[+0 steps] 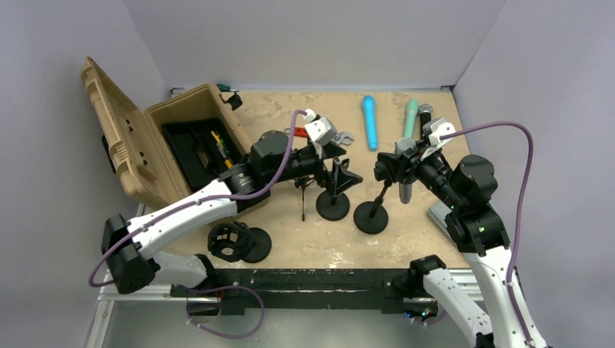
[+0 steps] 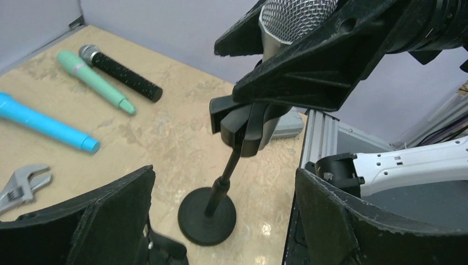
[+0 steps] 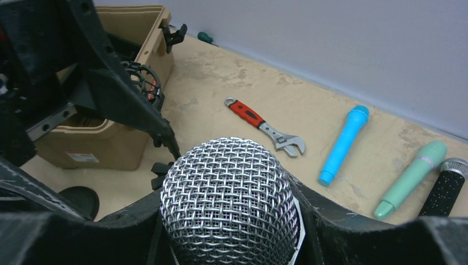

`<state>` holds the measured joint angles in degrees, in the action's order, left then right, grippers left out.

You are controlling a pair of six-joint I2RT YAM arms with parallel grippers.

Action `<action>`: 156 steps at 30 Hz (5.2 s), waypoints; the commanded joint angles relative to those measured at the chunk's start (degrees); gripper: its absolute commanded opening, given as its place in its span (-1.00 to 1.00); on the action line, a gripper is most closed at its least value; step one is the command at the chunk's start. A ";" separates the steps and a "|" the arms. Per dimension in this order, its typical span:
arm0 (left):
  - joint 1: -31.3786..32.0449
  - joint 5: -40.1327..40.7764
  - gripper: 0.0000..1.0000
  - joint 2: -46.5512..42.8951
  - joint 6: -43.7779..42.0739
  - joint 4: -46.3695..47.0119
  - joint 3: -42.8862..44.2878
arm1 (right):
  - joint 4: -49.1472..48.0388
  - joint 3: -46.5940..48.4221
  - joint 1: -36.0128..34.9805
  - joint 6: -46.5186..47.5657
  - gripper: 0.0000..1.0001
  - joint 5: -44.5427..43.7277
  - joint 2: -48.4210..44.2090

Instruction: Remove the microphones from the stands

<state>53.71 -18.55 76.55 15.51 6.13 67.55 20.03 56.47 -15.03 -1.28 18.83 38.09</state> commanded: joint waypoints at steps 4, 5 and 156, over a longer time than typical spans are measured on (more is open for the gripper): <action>0.20 -10.28 0.96 7.25 -2.11 15.45 3.53 | -5.14 1.01 -0.16 -0.43 -1.00 1.33 -0.99; 0.25 -11.37 0.96 8.27 -2.70 16.51 3.63 | -5.11 1.01 -0.18 -0.47 -1.00 1.44 -0.95; 1.00 17.10 0.78 -39.20 -20.00 -21.86 -4.62 | 7.37 71.25 10.96 -10.82 0.19 -24.77 104.66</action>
<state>54.15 -1.08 36.95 -5.08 -17.43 63.09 27.81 125.19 -3.79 -12.51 -7.62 141.71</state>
